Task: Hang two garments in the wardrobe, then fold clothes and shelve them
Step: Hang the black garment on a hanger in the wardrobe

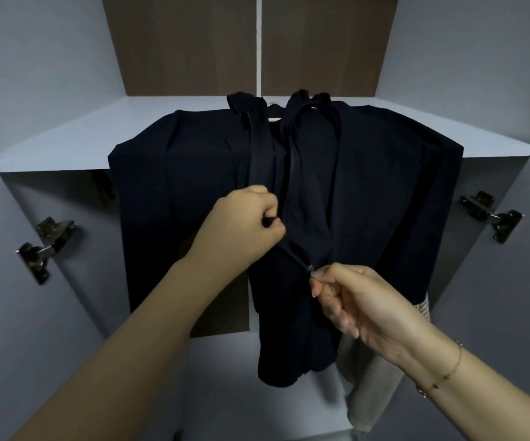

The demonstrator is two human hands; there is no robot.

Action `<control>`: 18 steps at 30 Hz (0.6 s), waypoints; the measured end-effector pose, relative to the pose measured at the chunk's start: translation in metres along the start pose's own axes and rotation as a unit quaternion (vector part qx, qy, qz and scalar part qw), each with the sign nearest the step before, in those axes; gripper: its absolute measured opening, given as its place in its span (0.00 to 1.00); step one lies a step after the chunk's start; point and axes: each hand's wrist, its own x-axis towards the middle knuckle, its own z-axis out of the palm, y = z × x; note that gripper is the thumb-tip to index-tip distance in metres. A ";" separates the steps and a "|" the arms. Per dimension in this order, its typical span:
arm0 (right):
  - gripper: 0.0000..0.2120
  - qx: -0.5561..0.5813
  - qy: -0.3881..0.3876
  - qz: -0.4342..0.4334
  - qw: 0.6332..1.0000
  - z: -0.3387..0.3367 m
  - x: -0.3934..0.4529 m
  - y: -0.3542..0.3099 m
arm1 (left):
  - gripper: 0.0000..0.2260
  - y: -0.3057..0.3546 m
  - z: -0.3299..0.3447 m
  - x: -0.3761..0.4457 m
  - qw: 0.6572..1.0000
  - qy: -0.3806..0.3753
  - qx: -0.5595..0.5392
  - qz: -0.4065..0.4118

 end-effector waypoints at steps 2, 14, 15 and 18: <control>0.15 -0.006 -0.007 -0.016 1.000 0.000 0.000 0.002 | 0.11 -0.004 0.001 0.005 0.999 0.016 0.017 -0.025; 0.14 0.032 -0.034 0.008 0.999 -0.010 0.010 -0.015 | 0.09 0.006 0.022 -0.055 0.978 0.133 -0.159 -0.006; 0.14 0.030 -0.037 0.015 0.999 -0.010 0.012 -0.016 | 0.10 0.006 0.028 -0.060 0.982 0.064 -0.177 -0.022; 0.13 0.021 -0.053 0.031 0.998 -0.010 0.014 -0.019 | 0.13 0.009 0.046 -0.070 0.979 -0.049 -0.193 -0.041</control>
